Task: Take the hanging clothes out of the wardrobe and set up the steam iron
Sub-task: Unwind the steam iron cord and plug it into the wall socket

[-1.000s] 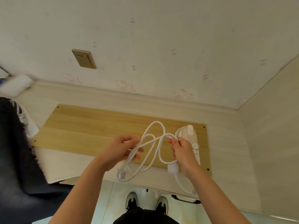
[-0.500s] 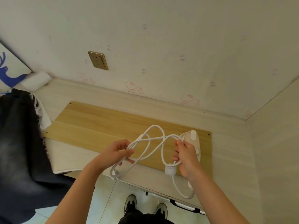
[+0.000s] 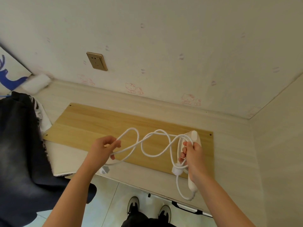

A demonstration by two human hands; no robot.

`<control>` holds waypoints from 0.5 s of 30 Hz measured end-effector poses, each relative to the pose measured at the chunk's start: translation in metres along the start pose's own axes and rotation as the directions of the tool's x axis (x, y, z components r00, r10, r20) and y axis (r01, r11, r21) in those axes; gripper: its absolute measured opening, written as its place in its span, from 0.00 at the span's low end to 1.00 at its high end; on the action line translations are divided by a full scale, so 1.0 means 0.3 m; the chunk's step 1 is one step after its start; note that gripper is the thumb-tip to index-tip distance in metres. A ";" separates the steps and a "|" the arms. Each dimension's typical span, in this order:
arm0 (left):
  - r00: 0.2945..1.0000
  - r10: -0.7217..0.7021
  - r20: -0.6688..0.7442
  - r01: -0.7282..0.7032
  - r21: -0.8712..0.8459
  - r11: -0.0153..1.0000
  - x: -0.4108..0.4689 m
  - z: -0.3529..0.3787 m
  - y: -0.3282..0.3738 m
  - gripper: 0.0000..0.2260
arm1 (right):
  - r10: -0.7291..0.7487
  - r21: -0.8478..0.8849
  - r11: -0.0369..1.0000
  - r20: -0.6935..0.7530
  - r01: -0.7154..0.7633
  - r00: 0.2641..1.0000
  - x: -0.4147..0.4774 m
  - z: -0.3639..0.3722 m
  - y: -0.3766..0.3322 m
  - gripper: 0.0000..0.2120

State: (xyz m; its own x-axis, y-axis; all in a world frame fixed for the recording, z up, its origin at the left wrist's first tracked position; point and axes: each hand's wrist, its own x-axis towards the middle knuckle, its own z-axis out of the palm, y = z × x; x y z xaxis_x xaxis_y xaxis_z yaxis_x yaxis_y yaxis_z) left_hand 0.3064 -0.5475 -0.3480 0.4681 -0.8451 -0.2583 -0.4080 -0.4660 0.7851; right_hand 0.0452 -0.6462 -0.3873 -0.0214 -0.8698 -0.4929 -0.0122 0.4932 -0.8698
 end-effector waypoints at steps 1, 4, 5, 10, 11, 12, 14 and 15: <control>0.999 0.013 -0.040 -0.013 -0.011 1.000 0.005 -0.007 0.011 0.10 | -0.015 -0.035 0.999 0.000 0.015 1.000 -0.002 0.001 -0.003 0.13; 0.992 0.021 -0.123 -0.029 -0.060 0.998 0.026 -0.036 0.042 0.10 | -0.077 -0.181 0.981 -0.002 0.075 0.997 -0.006 0.000 -0.003 0.11; 0.989 0.022 -0.145 -0.032 -0.062 0.998 0.036 -0.047 0.053 0.09 | -0.104 -0.232 0.968 0.001 0.101 0.995 -0.003 0.002 0.000 0.11; 0.970 0.108 -0.215 -0.090 0.092 0.992 0.083 -0.103 0.105 0.09 | -0.166 -0.456 0.872 0.063 0.176 0.984 0.025 0.031 0.024 0.08; 0.963 0.134 -0.233 -0.113 0.101 0.988 0.094 -0.115 0.116 0.09 | -0.169 -0.516 0.836 0.085 0.189 0.982 0.034 0.037 0.026 0.08; 0.956 0.153 -0.252 -0.135 0.087 0.987 0.106 -0.128 0.127 0.09 | -0.169 -0.574 0.795 0.101 0.196 0.981 0.042 0.045 0.027 0.07; 0.941 0.177 -0.288 -0.185 0.001 0.983 0.132 -0.153 0.140 0.08 | -0.159 -0.669 0.716 0.121 0.199 0.980 0.051 0.061 0.023 0.07; 0.935 0.184 -0.303 -0.209 -0.052 0.977 0.146 -0.166 0.144 0.08 | -0.142 -0.703 0.684 0.131 0.193 0.981 0.056 0.071 0.023 0.09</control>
State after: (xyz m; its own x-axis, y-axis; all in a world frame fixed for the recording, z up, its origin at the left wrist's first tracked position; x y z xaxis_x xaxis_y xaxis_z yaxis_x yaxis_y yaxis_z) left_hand 0.3484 -0.5914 -0.2974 0.5998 -0.7968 0.0733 -0.4556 -0.2648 0.8499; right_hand 0.0660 -0.6576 -0.4020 0.1119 -0.9251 -0.3628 -0.7155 0.1783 -0.6754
